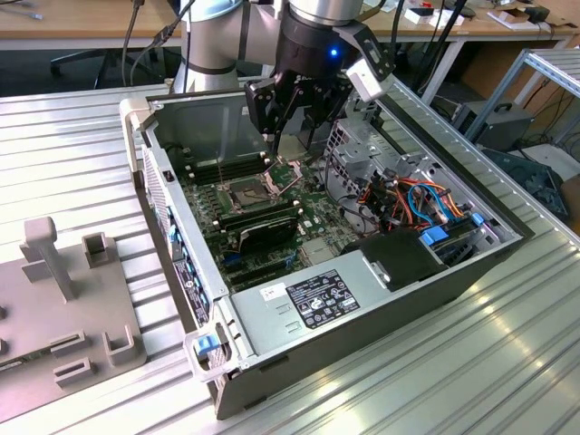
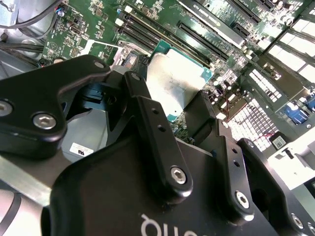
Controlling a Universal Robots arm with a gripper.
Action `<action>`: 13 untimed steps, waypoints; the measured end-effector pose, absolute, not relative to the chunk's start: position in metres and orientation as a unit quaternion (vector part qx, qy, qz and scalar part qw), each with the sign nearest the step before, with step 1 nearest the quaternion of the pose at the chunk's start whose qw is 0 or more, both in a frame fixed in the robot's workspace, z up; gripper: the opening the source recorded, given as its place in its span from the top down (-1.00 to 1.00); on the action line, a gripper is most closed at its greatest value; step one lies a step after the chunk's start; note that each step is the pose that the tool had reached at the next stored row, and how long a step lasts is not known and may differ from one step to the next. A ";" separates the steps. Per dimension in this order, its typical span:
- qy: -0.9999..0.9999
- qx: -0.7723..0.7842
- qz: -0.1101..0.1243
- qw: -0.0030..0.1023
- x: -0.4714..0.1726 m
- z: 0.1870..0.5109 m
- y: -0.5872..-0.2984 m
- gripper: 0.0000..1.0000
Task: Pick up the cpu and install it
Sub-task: 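Pick up the cpu and move it towards the insertion slot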
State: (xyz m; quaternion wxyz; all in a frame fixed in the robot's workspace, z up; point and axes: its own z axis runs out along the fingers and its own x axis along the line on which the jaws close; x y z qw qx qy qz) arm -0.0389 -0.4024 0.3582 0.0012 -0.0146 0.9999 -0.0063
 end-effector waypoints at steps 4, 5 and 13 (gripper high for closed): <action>1.000 -0.015 -0.006 0.001 -0.039 0.358 -0.402 -0.09; 1.000 -0.015 -0.006 0.001 -0.039 0.356 -0.402 -0.09; 1.000 -0.015 -0.004 0.001 -0.039 0.339 -0.397 -0.09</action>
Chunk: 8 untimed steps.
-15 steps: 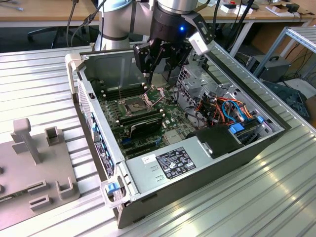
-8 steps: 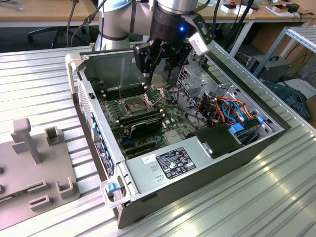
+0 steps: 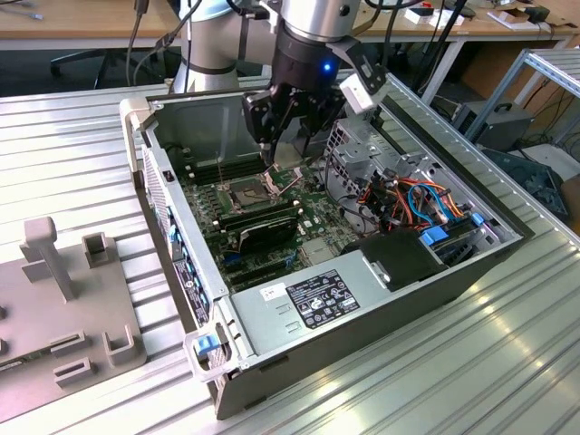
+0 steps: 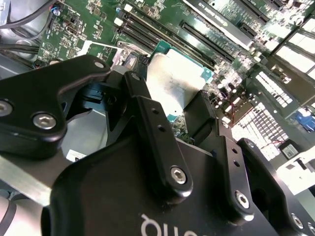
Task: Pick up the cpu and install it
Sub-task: 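Pick up the cpu and move it towards the insertion slot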
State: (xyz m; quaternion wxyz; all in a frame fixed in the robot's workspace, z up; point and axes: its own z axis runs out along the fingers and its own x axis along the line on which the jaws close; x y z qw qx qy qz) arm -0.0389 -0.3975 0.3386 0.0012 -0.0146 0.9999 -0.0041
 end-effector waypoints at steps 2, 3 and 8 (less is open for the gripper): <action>1.000 -0.015 -0.004 0.001 -0.039 0.336 -0.395 -0.09; 1.000 -0.015 -0.003 0.001 -0.039 0.335 -0.394 -0.09; 1.000 -0.015 0.002 0.001 -0.039 0.329 -0.383 -0.09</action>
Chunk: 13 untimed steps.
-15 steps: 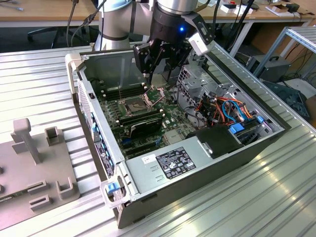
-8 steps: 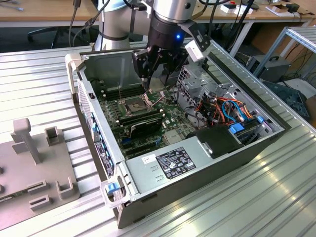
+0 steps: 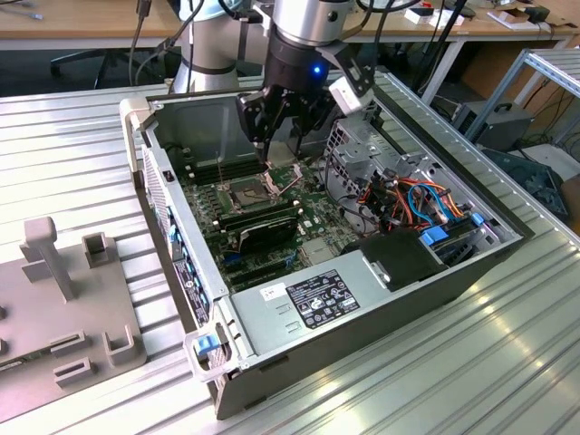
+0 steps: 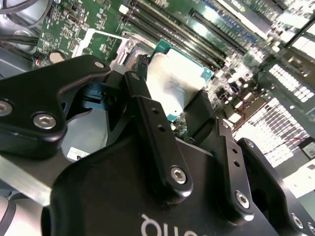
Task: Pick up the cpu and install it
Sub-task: 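Pick up the cpu and move it towards the insertion slot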
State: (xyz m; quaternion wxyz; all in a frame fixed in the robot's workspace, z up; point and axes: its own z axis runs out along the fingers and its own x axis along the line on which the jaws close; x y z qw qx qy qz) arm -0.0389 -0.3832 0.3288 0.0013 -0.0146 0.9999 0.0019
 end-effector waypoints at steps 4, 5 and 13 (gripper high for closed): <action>1.000 -0.015 0.005 0.001 -0.039 0.323 -0.377 -0.09; 1.000 -0.015 0.006 0.001 -0.039 0.322 -0.376 -0.09; 1.000 -0.015 0.007 0.001 -0.039 0.302 -0.366 -0.09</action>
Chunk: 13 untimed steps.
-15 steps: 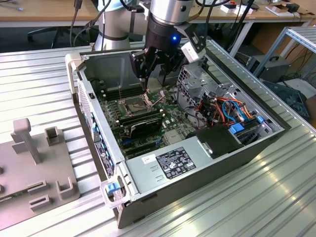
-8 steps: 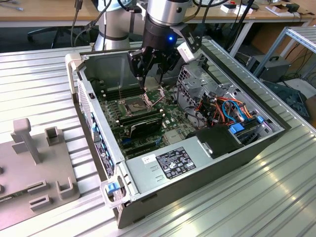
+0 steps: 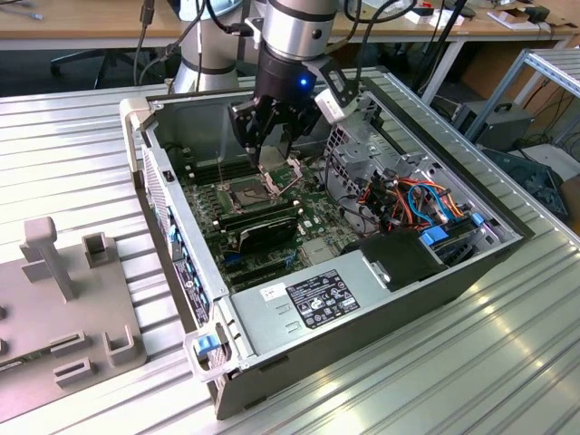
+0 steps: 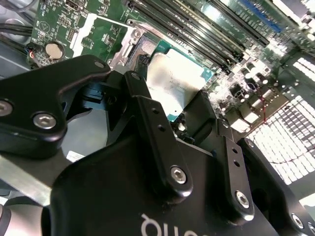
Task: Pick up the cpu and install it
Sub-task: 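Pick up the cpu and move it towards the insertion slot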
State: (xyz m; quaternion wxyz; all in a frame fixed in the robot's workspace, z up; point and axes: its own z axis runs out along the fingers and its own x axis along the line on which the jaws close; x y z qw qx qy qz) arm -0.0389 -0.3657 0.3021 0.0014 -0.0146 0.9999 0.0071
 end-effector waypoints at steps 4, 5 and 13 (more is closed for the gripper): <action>1.000 -0.015 0.007 0.001 -0.039 0.294 -0.362 -0.09; 1.000 -0.015 0.007 0.001 -0.039 0.292 -0.360 -0.09; 1.000 -0.015 0.007 0.001 -0.039 0.272 -0.352 -0.09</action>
